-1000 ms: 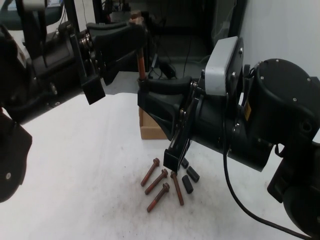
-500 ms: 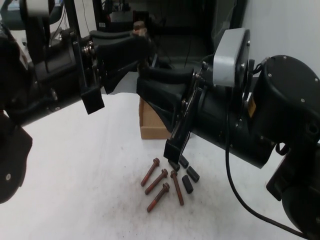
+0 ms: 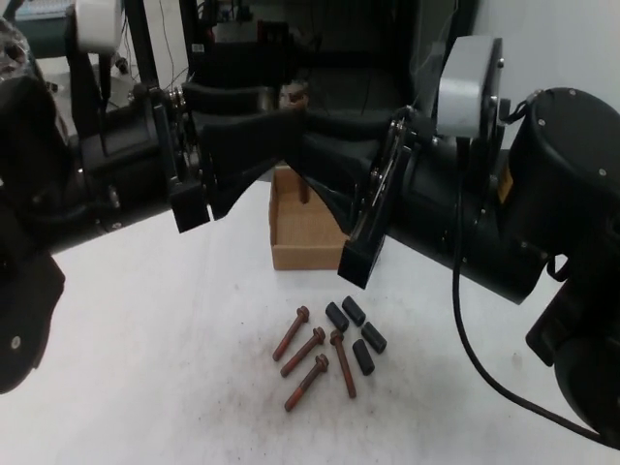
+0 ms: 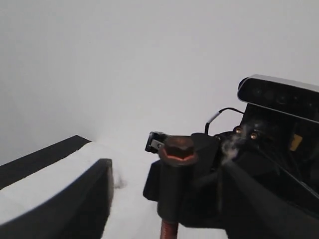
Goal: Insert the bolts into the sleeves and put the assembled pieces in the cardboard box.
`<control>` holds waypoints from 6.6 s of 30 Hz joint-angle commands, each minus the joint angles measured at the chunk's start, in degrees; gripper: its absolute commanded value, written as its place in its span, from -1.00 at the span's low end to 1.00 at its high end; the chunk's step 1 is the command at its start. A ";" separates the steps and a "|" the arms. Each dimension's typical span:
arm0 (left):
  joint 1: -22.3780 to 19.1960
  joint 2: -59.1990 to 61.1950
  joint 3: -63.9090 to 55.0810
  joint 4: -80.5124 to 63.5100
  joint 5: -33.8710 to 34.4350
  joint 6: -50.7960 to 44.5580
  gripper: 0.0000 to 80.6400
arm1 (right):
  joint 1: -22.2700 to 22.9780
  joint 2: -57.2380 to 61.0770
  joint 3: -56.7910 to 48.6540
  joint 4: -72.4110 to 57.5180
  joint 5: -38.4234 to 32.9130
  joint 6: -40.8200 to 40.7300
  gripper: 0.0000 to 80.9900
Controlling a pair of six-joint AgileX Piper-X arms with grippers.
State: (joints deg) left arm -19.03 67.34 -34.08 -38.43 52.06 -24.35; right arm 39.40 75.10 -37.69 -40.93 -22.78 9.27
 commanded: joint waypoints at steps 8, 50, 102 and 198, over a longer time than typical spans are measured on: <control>0.25 -0.97 -0.07 -8.96 -13.62 -1.86 0.35 | -1.18 -0.63 -2.60 15.26 5.02 11.28 -0.98; 1.76 -1.50 -0.07 36.06 -18.64 5.35 -0.99 | -15.46 63.07 -91.92 96.13 15.08 -4.75 -0.16; -9.27 25.01 -25.15 69.42 -33.21 36.23 -0.21 | -16.30 -29.14 2.49 82.31 5.02 6.18 -0.98; -13.70 55.01 -56.04 93.25 -51.61 41.31 -0.99 | -16.30 -30.81 2.78 81.88 0.93 3.51 -0.98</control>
State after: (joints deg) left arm -33.17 121.77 -90.14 53.26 1.34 16.74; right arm 23.18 44.69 -34.95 41.16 -21.02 13.34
